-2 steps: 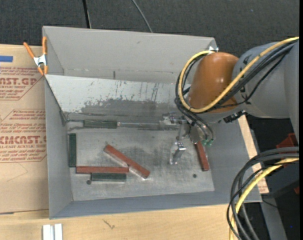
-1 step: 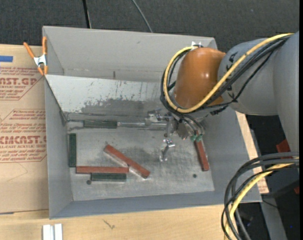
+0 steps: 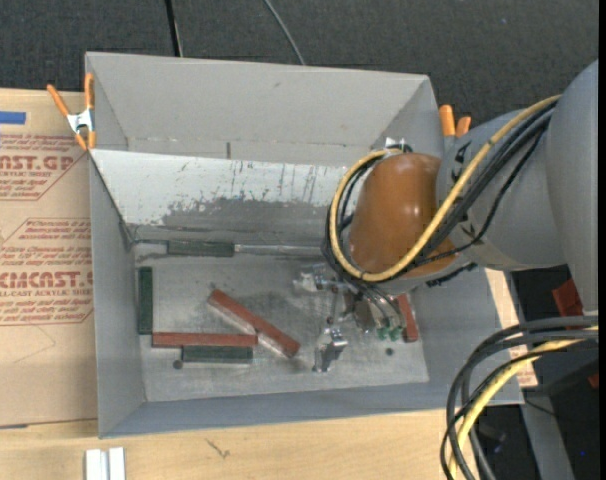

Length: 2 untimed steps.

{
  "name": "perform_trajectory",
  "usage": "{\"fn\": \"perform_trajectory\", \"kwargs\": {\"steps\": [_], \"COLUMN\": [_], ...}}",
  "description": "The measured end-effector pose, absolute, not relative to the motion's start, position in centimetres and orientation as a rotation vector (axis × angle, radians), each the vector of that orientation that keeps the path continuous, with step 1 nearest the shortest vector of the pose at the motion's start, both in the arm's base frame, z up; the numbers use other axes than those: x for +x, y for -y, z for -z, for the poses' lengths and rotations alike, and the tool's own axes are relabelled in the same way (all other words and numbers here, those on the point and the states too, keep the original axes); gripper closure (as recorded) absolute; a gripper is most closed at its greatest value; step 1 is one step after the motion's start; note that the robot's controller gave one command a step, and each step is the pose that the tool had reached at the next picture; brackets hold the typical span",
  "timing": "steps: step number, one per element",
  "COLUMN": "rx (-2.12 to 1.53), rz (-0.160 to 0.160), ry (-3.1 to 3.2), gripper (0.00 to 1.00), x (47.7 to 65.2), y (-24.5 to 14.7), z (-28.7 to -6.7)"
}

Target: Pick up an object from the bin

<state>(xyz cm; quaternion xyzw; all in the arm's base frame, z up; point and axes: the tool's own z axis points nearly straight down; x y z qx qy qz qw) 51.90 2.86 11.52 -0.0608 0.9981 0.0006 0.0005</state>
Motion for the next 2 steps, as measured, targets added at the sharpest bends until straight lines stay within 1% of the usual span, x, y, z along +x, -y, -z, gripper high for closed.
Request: {"fn": "perform_trajectory", "kwargs": {"steps": [1,2], "rx": [-0.36,-0.36], "rz": [0.001,0.001], "ry": [-3.131,-3.13], "gripper": [1.0,1.0], "x": [52.8,52.81], "y": [-7.13,-7.14], "z": [-7.25,-7.25]}}
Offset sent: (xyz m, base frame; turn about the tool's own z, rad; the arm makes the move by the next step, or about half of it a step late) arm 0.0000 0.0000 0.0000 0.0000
